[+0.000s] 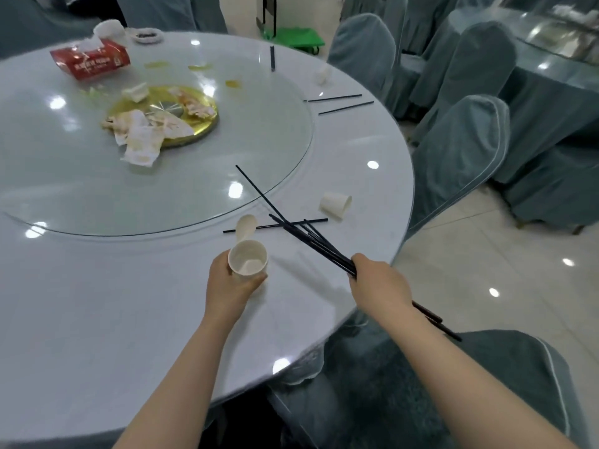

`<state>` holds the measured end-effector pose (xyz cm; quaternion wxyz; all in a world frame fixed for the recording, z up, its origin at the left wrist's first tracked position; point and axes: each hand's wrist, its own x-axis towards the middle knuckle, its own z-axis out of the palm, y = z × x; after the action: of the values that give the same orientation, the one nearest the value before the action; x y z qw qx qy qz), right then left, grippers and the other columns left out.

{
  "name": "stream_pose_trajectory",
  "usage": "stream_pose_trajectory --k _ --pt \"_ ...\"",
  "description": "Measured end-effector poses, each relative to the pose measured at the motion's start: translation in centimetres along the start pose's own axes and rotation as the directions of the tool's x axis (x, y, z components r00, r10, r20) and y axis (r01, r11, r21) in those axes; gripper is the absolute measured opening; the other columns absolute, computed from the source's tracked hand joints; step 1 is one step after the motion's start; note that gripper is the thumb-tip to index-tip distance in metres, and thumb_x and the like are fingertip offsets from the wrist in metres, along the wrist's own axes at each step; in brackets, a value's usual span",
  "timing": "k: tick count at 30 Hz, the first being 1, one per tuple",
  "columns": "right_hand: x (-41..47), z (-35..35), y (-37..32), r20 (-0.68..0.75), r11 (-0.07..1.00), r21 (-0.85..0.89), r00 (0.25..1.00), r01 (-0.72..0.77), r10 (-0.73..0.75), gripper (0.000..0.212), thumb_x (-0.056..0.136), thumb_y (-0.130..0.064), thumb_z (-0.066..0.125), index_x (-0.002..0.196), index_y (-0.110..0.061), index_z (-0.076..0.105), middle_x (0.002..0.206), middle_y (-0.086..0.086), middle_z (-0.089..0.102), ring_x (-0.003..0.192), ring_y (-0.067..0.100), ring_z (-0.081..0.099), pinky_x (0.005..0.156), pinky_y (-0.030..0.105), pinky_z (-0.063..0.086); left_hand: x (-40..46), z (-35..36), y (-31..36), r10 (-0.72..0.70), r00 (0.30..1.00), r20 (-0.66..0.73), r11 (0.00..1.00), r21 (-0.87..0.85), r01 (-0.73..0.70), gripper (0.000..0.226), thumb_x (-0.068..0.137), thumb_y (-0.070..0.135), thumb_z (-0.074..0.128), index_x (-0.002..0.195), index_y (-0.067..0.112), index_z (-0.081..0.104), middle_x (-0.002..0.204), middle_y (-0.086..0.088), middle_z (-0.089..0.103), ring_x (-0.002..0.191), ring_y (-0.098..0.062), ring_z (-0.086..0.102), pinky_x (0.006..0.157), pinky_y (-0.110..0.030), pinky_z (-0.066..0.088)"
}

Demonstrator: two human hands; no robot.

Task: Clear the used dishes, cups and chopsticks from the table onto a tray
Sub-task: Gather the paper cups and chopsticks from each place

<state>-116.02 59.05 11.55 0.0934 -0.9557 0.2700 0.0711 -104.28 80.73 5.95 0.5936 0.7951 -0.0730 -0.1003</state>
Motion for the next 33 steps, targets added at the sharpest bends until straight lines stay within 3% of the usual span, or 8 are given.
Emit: stream_pose_trajectory --k 3,7,8,13,20,24,29,33 --pt "2.0 0.3 -0.8 0.045 1.0 0.023 0.999 0.002 -0.003 0.012 0.097 -0.025 0.042 0.086 -0.019 0.04 0.065 -0.004 0.047 0.053 0.013 0.043 0.043 0.028 0.024 0.8 -0.6 -1.7 -0.062 0.997 0.043 0.998 0.023 0.061 0.048 0.068 0.02 0.086 0.107 0.026 0.06 0.11 0.006 0.061 0.099 -0.006 0.058 0.08 -0.026 0.046" --pt "3.9 1.2 -1.9 0.074 0.999 0.05 0.997 0.014 -0.018 0.013 0.097 -0.026 0.043 0.086 -0.019 0.041 0.066 -0.003 0.049 0.054 0.014 0.044 0.044 0.028 0.025 0.4 -0.4 -2.1 -0.002 0.992 0.126 0.998 0.056 -0.005 0.047 0.059 0.025 0.081 0.086 0.058 0.06 0.088 0.034 0.064 0.082 0.013 0.059 0.068 -0.004 0.045" --pt "4.4 1.4 -2.1 0.079 0.998 0.054 0.997 0.014 -0.018 0.012 0.096 -0.026 0.043 0.087 -0.018 0.042 0.067 -0.002 0.049 0.055 0.015 0.044 0.044 0.029 0.025 0.5 -0.4 -2.3 0.005 0.992 0.128 0.998 0.061 -0.013 0.046 0.058 0.028 0.08 0.086 0.059 0.059 0.089 0.034 0.063 0.084 0.013 0.059 0.069 -0.004 0.045" --pt "6.3 2.0 -2.7 0.079 0.998 0.06 0.996 0.03 -0.035 0.013 0.096 -0.025 0.043 0.088 -0.014 0.045 0.069 0.002 0.053 0.057 0.02 0.048 0.046 0.029 0.03 1.1 -0.3 -3.9 -0.056 0.985 0.162 0.996 0.084 0.042 0.072 0.06 0.019 0.089 0.122 0.012 0.054 0.125 -0.007 0.049 0.117 -0.02 0.051 0.101 -0.04 0.044" --pt "7.5 3.2 -3.1 0.075 0.997 0.066 0.996 0.045 -0.05 0.016 0.096 -0.027 0.043 0.086 -0.015 0.045 0.066 0.0 0.05 0.054 0.018 0.045 0.044 0.029 0.028 1.2 -0.7 -4.9 -0.054 0.991 0.124 0.994 0.104 0.041 0.102 0.055 0.018 0.093 0.139 0.016 0.036 0.137 0.004 0.031 0.123 -0.005 0.038 0.106 -0.023 0.032" --pt "7.9 3.7 -3.1 0.084 0.998 0.047 0.996 0.032 -0.036 0.016 0.095 -0.028 0.044 0.084 -0.017 0.043 0.065 -0.001 0.049 0.054 0.016 0.043 0.045 0.028 0.026 1.4 0.8 -5.0 0.015 0.988 0.156 0.985 0.17 -0.042 0.09 0.055 0.011 0.091 0.13 0.018 0.042 0.132 0.002 0.036 0.111 0.023 0.029 0.094 0.001 0.025" --pt "9.0 3.5 -2.9 0.067 0.998 0.05 0.997 0.039 -0.042 0.016 0.094 -0.028 0.048 0.084 -0.016 0.046 0.066 -0.001 0.051 0.056 0.018 0.047 0.045 0.028 0.03 2.2 1.2 -4.8 -0.012 1.0 0.017 0.985 0.172 0.009 0.062 0.065 0.02 0.085 0.117 0.027 0.051 0.119 0.01 0.046 0.1 0.011 0.041 0.081 -0.02 0.041" --pt "10.4 3.6 -3.7 0.032 0.998 0.031 0.998 0.048 -0.049 0.016 0.093 -0.028 0.049 0.082 -0.016 0.046 0.065 -0.001 0.052 0.056 0.019 0.048 0.045 0.028 0.03 3.2 -0.3 -4.4 -0.002 0.995 -0.097 0.996 0.093 0.011 0.061 0.067 0.014 0.084 0.118 0.023 0.052 0.119 0.007 0.048 0.11 -0.011 0.054 0.092 -0.037 0.049"
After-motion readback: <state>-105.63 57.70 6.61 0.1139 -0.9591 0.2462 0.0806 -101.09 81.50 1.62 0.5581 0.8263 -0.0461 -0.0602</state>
